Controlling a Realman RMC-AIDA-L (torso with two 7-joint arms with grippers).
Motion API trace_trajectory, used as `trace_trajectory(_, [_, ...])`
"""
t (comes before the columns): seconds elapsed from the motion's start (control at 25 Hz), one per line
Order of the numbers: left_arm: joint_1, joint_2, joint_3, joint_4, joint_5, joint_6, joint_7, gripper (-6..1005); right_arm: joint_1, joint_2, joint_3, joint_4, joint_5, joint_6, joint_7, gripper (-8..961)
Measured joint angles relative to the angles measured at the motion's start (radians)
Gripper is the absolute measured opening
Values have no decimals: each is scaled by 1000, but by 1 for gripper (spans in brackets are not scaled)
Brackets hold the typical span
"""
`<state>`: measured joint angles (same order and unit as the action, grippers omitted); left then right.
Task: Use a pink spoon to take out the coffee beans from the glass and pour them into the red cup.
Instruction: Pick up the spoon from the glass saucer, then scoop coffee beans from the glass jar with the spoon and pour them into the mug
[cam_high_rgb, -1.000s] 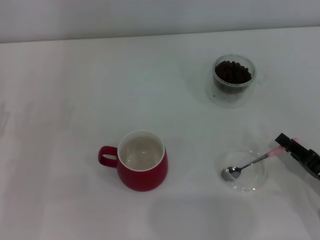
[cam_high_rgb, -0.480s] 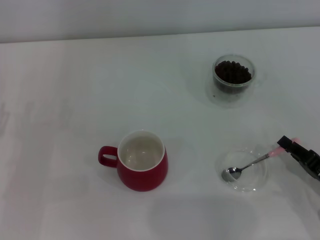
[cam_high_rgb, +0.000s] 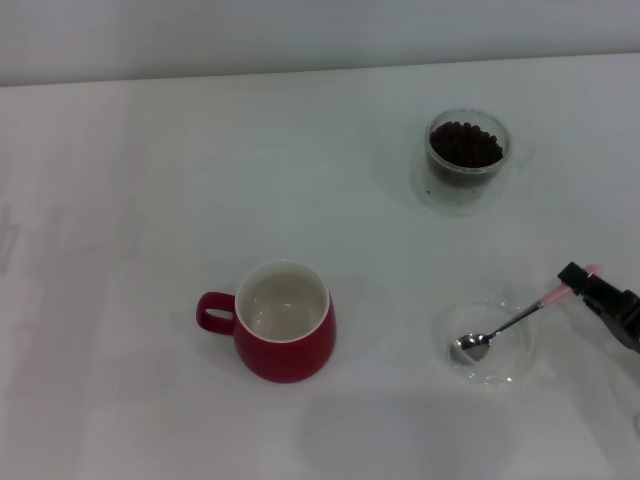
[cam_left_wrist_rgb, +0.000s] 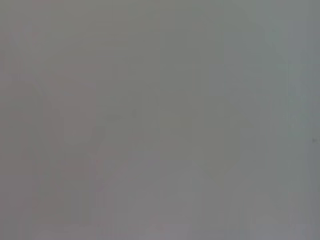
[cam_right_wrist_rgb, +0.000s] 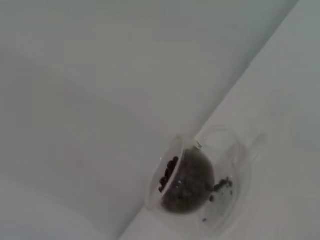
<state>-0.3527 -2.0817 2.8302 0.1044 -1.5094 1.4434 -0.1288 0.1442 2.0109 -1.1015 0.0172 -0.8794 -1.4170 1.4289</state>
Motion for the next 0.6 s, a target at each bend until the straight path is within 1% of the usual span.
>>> trace_trajectory(0.24, [2,0,0,0,0,0,0,893,0,-2,10,-5,27,-37,15,156])
trace_trajectory(0.4, [10,0,0,2,0,0,0,893,0,-5,14,-9,67,-102,19,151])
trace_trajectory(0.48, [13,0,0,2,0,0,0,893,1,-7,16,-29,86,-135,24,150])
trace_trajectory(0.6, [14,0,0,3,-3,0,0,893,12,-7,28,-110,102,-173,28,149])
